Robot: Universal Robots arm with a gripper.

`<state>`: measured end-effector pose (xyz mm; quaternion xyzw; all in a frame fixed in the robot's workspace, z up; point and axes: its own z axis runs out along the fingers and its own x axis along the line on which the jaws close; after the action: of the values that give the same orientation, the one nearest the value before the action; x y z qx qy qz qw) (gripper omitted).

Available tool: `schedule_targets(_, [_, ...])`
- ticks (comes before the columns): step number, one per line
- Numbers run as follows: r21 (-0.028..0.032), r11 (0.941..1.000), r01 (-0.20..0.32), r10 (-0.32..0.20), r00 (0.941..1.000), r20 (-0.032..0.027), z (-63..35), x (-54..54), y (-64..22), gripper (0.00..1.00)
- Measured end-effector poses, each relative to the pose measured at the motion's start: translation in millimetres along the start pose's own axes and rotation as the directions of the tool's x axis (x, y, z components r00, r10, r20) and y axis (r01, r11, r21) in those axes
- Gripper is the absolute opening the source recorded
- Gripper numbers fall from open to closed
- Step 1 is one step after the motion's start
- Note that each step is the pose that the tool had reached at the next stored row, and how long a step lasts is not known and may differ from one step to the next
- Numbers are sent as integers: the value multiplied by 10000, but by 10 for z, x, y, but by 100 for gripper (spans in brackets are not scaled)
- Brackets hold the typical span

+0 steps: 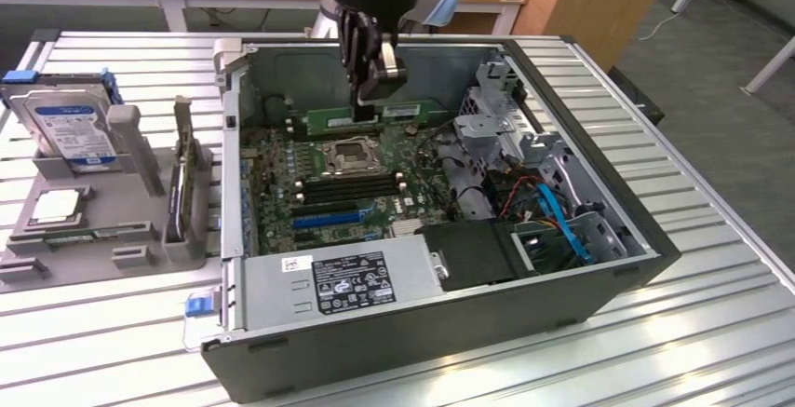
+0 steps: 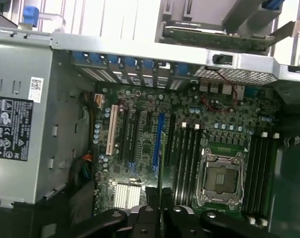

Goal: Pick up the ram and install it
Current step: 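Pick up the ram and move it above insertion slot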

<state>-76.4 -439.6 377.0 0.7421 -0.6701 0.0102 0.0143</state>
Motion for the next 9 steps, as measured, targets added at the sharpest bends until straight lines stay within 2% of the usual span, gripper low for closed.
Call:
schedule_targets(4, [1, 10000, 2, -2, 10000, -1, 3, -85, -56, 13])
schedule_targets(9, [0, 10000, 1, -1, 10000, 0, 3, -86, -58, 13])
